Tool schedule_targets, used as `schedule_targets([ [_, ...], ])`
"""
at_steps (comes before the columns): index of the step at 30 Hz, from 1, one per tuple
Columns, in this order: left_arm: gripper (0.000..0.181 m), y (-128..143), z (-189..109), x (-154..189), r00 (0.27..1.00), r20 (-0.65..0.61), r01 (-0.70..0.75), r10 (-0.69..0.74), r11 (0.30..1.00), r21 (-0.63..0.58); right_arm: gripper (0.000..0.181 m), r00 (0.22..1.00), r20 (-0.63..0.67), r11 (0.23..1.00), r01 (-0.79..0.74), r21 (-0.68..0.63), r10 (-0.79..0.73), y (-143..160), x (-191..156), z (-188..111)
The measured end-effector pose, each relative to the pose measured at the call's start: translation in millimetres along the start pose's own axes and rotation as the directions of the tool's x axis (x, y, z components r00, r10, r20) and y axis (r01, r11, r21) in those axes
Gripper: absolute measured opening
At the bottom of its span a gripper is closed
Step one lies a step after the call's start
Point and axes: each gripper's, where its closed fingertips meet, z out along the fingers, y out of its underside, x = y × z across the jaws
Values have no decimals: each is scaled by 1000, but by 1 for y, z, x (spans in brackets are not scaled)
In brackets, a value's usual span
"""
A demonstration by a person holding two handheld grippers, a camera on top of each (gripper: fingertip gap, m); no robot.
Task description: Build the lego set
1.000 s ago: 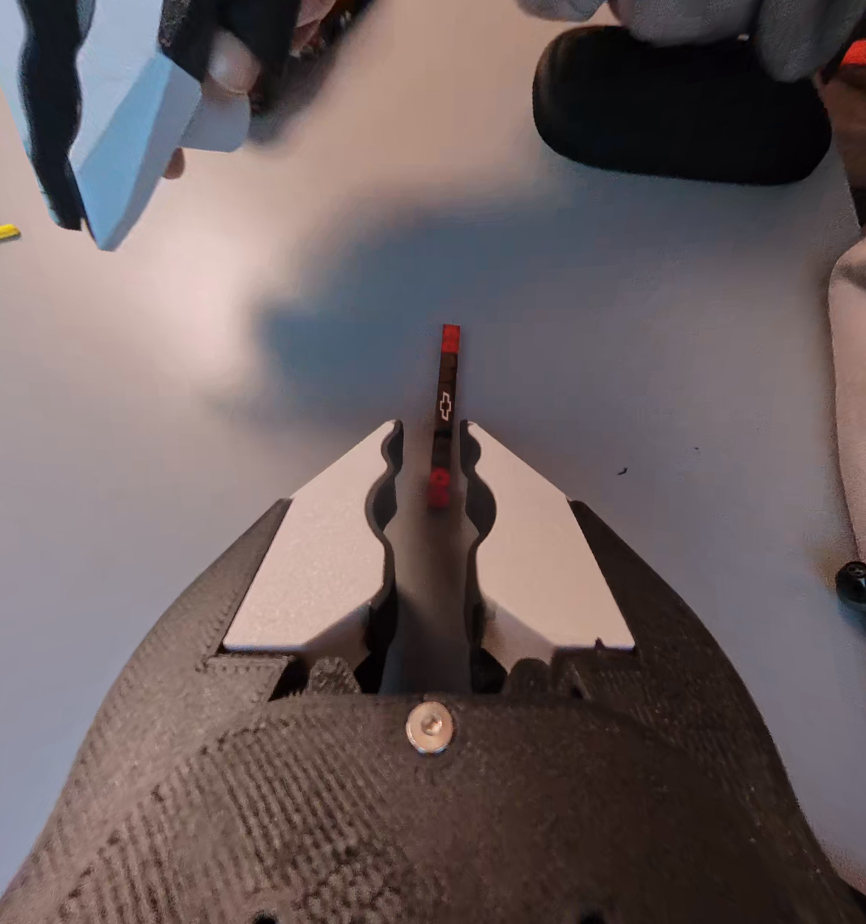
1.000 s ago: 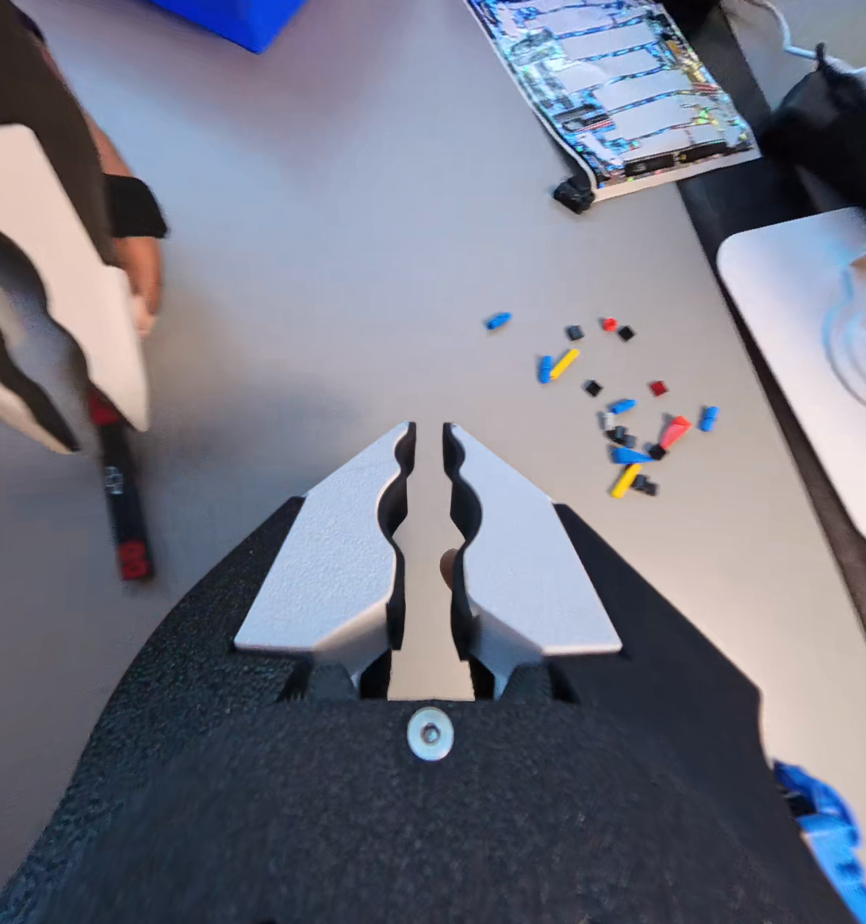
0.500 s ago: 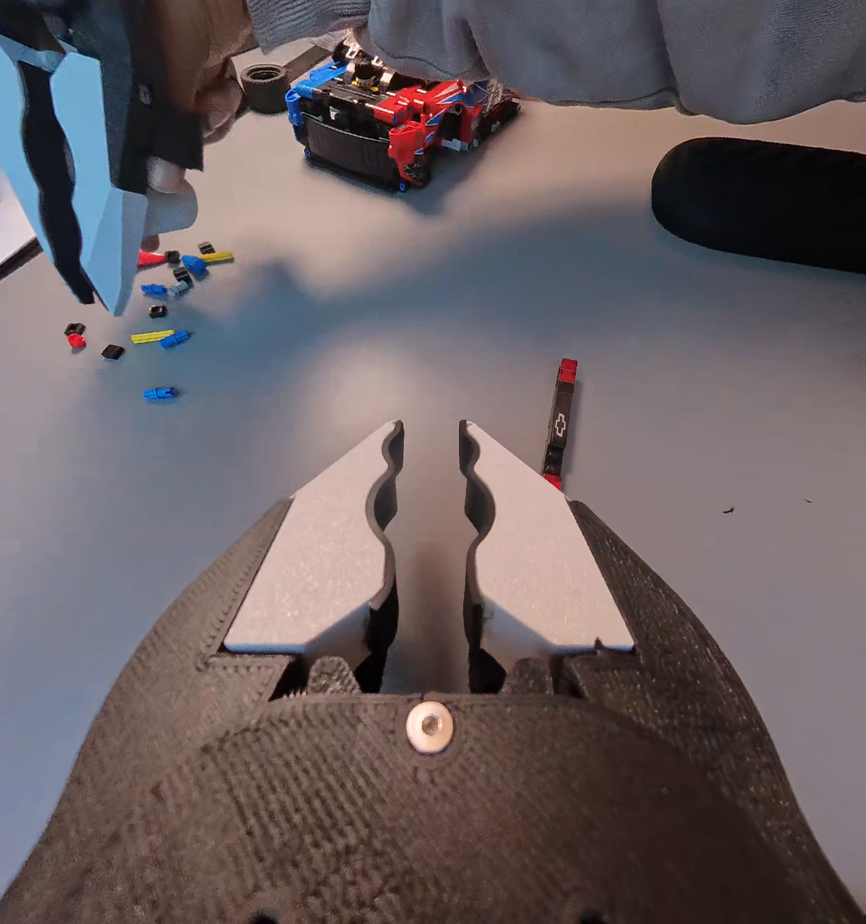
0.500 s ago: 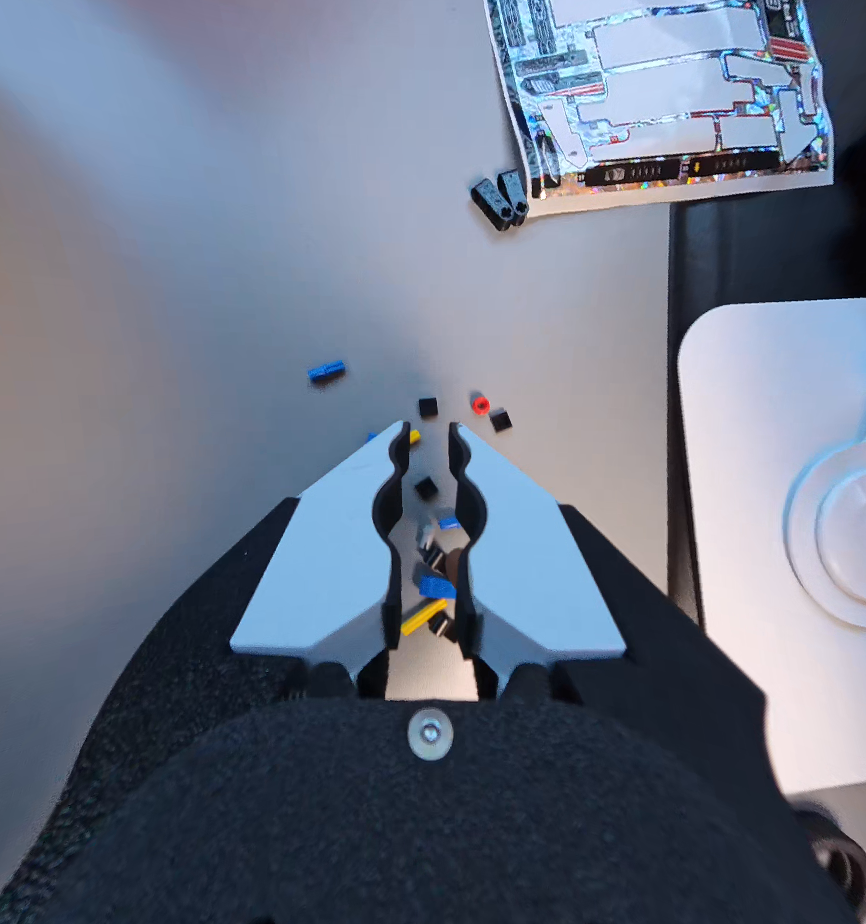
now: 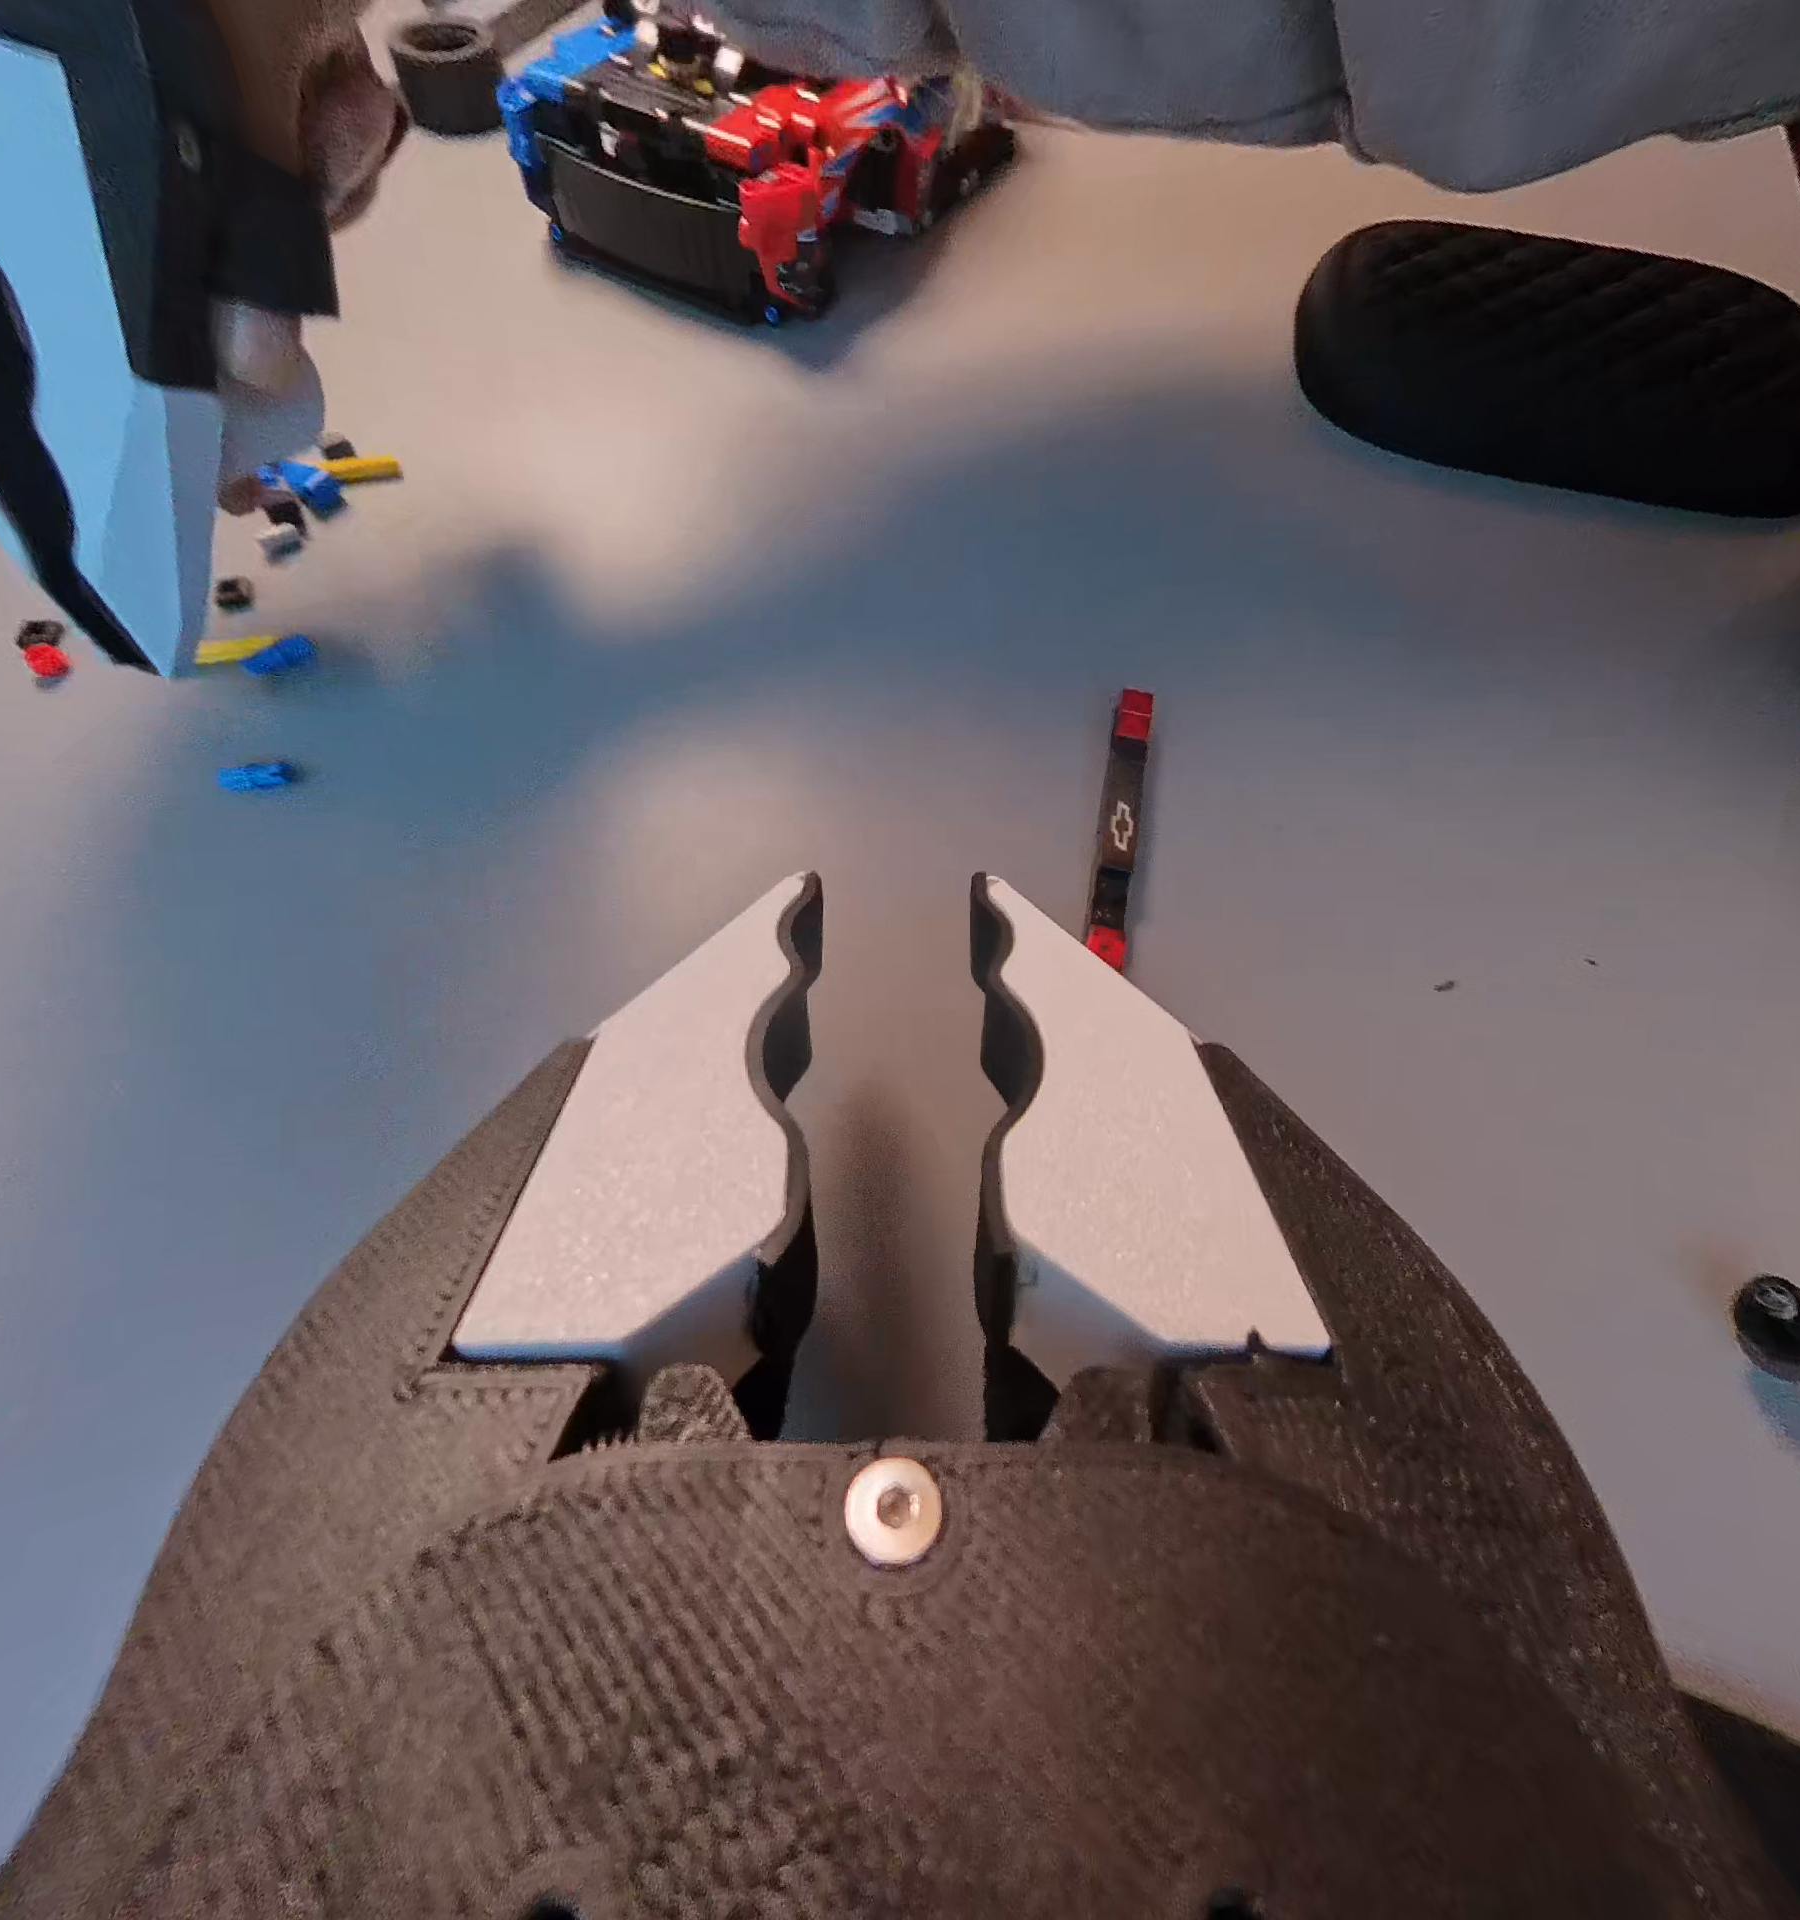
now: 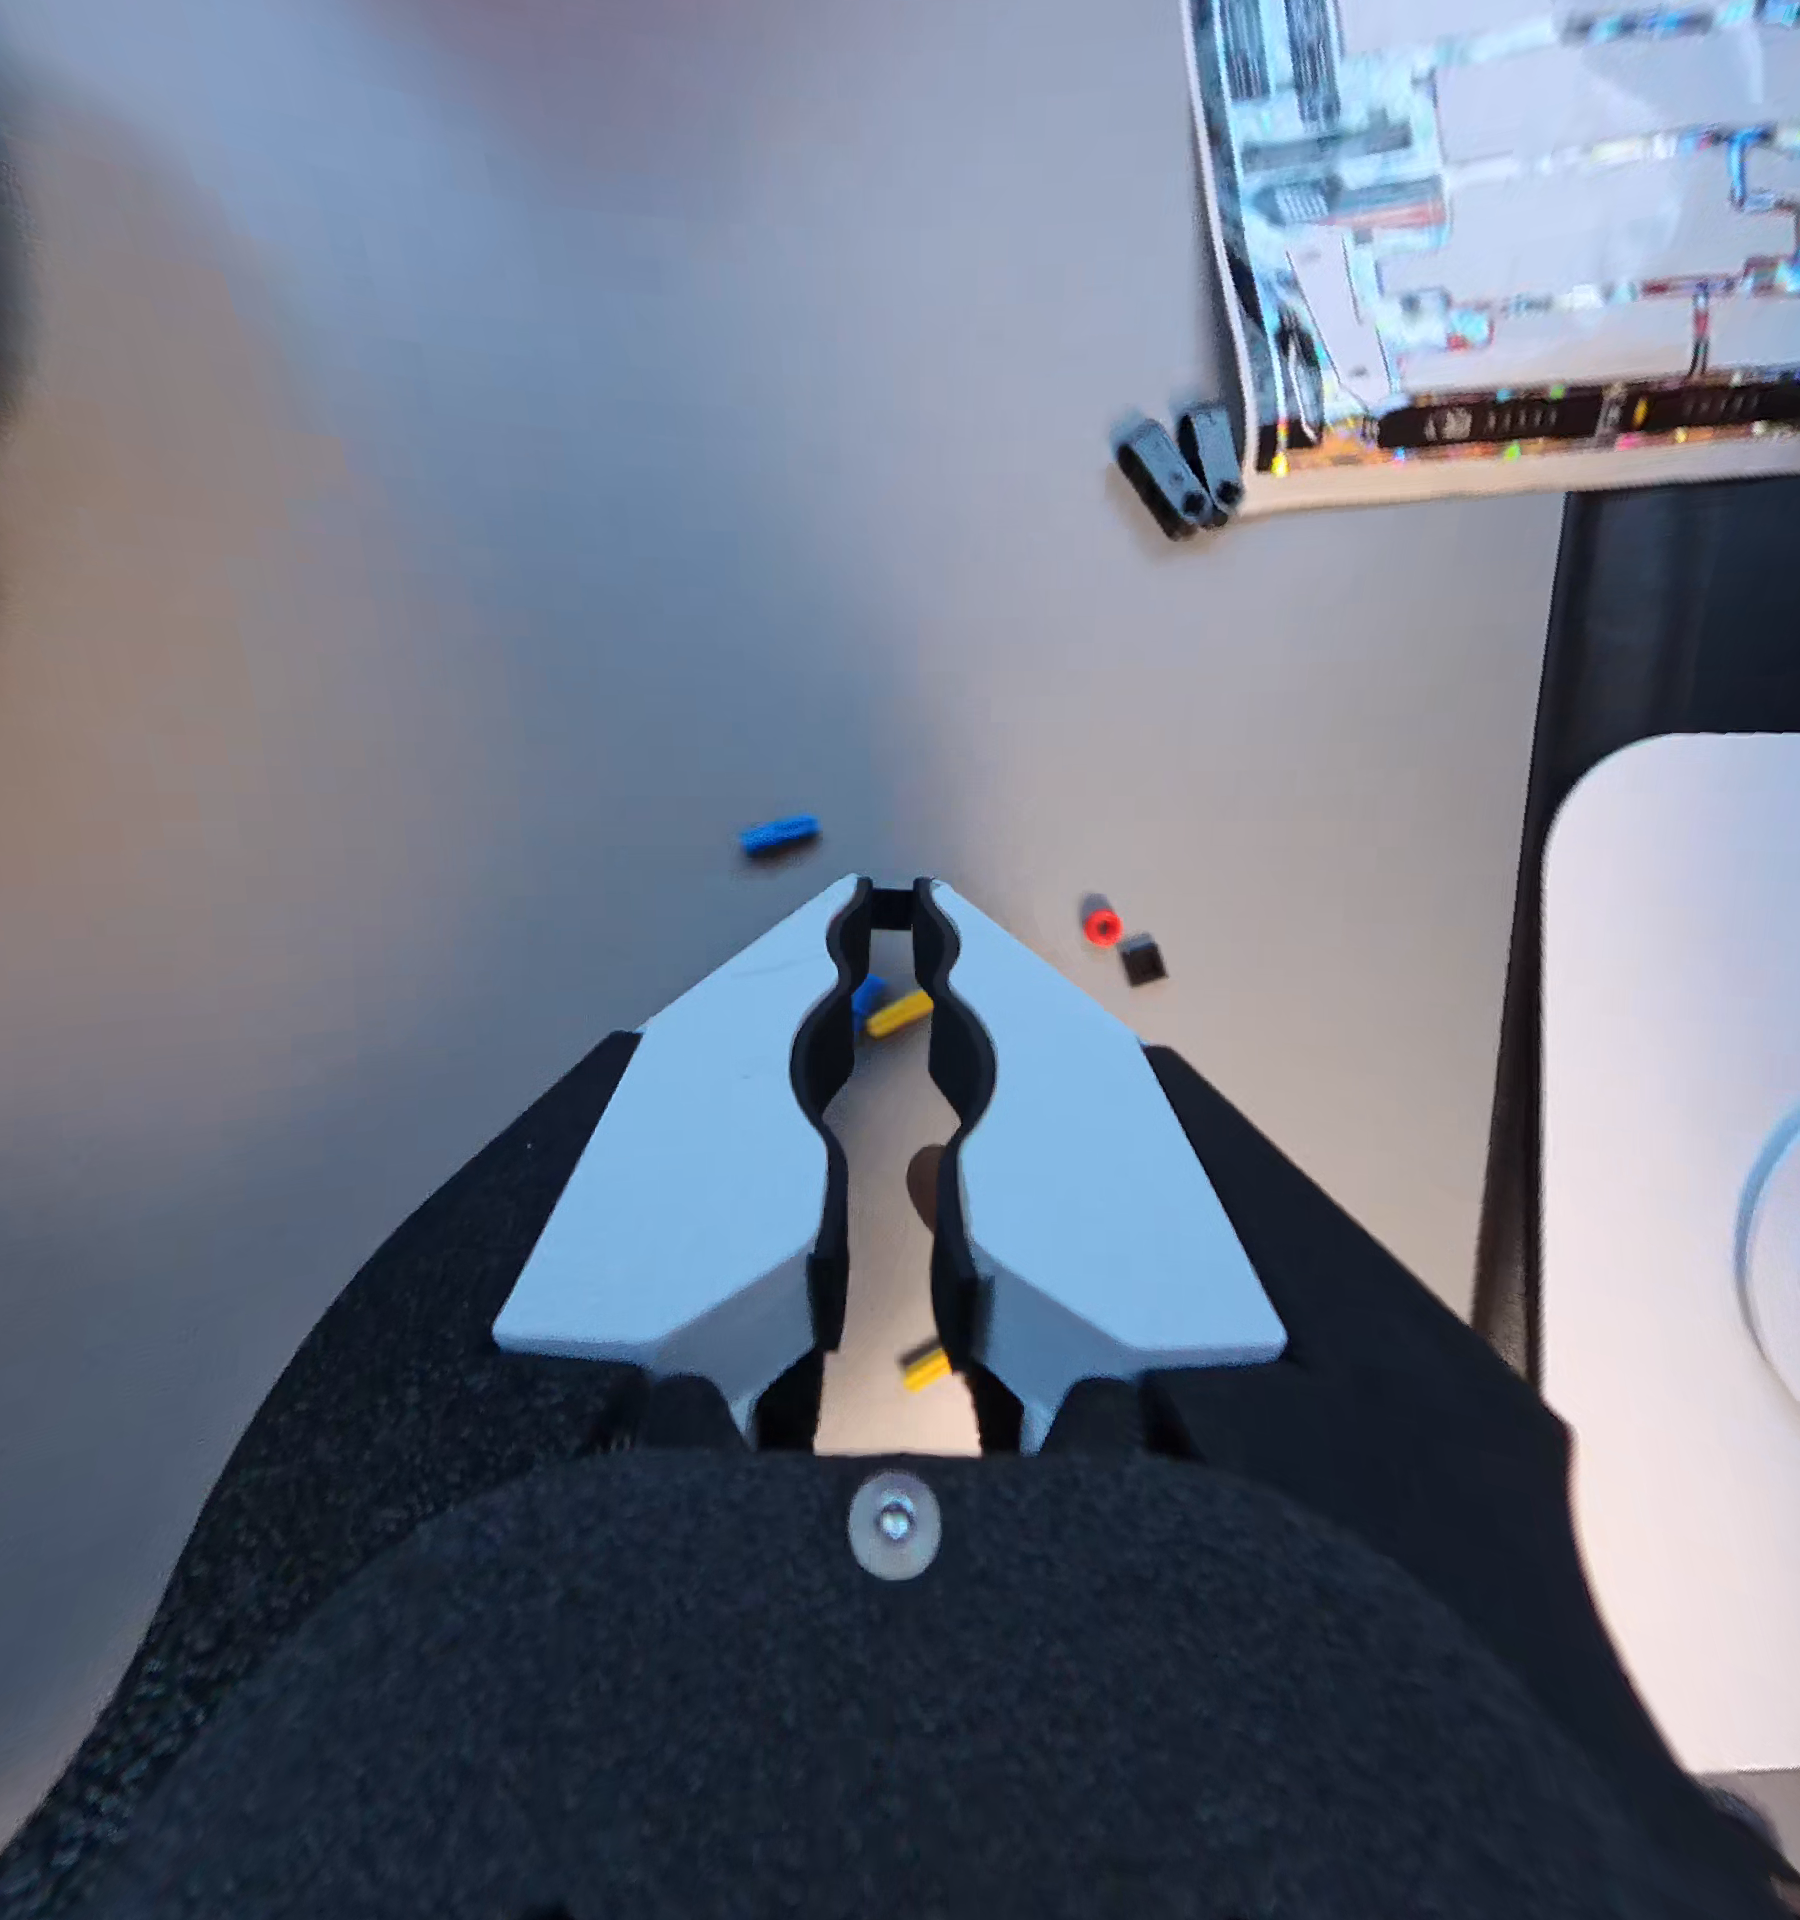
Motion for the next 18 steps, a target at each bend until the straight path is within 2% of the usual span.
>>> schedule_targets([
  [3, 27, 10, -8, 19, 991, -132, -16, 11, 999, -41, 5, 999, 12, 995, 29, 99, -31, -23, -47, -21],
  [5, 26, 15, -11, 27, 987, -158, -48, 38, 997, -57, 5, 998, 21, 989, 51, 138, -55, -32, -90, -32],
  [10, 24, 23, -1, 41, 977, -188, -118, 97, 988, -103, 5, 998, 57, 991, 31, 131, -39, -25, -187, -29],
  [13, 22, 27, 6, 44, 974, -180, -163, 139, 979, -125, 5, 999, 43, 995, 4, 101, -8, -12, -212, -16],
  [18, 17, 28, 14, 48, 972, -158, -194, 171, 970, -146, 5, 1000, 27, 998, 11, 63, -13, -2, -225, -7],
])
